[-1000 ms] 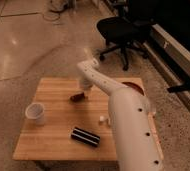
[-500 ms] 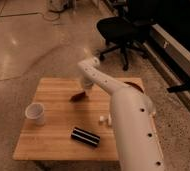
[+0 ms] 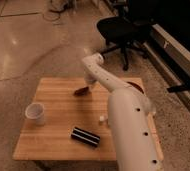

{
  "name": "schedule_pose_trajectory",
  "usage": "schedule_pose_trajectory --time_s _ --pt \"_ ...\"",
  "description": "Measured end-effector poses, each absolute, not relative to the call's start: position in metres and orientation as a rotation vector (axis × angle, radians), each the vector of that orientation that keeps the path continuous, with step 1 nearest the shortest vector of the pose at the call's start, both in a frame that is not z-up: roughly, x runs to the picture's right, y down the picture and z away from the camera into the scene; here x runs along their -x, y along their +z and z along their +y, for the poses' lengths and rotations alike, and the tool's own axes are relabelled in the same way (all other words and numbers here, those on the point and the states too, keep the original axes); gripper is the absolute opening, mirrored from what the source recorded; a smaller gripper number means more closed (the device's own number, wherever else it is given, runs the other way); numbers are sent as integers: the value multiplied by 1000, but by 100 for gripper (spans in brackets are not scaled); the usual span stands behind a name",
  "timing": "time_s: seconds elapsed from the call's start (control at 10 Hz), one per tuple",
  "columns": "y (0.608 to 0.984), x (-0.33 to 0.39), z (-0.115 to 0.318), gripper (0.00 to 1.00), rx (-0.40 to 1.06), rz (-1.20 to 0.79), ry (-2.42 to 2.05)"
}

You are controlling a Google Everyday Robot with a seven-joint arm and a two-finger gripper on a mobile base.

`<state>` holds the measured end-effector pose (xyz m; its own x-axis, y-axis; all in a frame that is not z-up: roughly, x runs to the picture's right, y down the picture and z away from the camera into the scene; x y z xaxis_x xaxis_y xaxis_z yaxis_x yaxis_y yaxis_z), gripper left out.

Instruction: Drag the pepper across the table

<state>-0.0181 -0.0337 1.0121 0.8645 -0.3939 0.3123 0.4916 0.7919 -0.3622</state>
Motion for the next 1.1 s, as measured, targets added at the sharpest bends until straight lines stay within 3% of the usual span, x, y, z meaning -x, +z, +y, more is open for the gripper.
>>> schedule_pose_trajectory --time_s 0.4,0.7,1.1 --pt "1016 11 -41 4 432 -198 -453" --pt "1015 9 -44 22 422 -199 -443" --pt "1015 10 -44 23 422 -199 -444"
